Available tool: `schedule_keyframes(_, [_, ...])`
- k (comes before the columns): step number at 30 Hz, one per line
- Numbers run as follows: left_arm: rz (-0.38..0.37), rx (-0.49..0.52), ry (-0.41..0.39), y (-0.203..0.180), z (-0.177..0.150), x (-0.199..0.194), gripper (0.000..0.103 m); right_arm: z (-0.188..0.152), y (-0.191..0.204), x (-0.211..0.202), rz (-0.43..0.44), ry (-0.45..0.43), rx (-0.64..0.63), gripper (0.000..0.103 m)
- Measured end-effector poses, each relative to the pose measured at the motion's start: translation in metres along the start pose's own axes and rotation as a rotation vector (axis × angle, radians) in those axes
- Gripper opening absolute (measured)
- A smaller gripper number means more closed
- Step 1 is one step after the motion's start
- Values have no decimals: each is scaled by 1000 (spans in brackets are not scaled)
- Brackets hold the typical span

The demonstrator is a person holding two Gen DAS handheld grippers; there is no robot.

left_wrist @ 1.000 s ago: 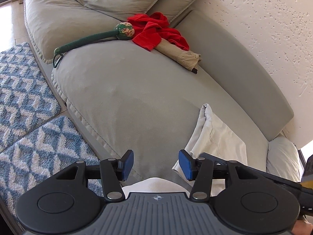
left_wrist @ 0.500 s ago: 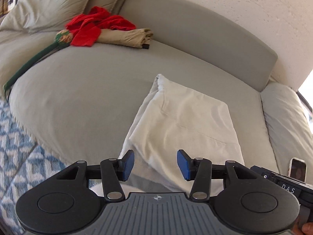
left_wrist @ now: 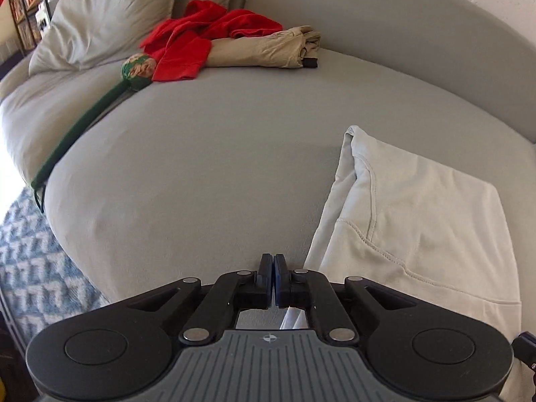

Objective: Fold clothes

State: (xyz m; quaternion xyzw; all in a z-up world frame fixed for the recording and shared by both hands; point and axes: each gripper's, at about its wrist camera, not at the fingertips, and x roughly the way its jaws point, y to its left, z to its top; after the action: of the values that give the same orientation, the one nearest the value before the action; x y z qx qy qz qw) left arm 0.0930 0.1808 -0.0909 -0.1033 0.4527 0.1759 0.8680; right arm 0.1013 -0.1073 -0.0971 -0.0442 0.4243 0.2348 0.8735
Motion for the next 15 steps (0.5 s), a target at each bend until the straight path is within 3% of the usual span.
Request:
schedule_keyframes(2, [-49,-63,8,13,0,-7,5,0,-16,-9,12,9,74,18])
schedule_keyframes(5, [-143,-61,-67,7,1,-24,5,2,-41,-18,37,-48,189,18])
schedule_keyframes(9, [-298,47,-127,-31,11,-25,7,15,-54,-4,38,-88,274,18])
schedule_keyframes(12, [-328,106,-147,-58,24,-4,7,31,-57,21,131,-99,312,18])
schedule_keyframes(15, [-430,34,-91,-66,40,28,7,47,-64,49,270,-112,395,18])
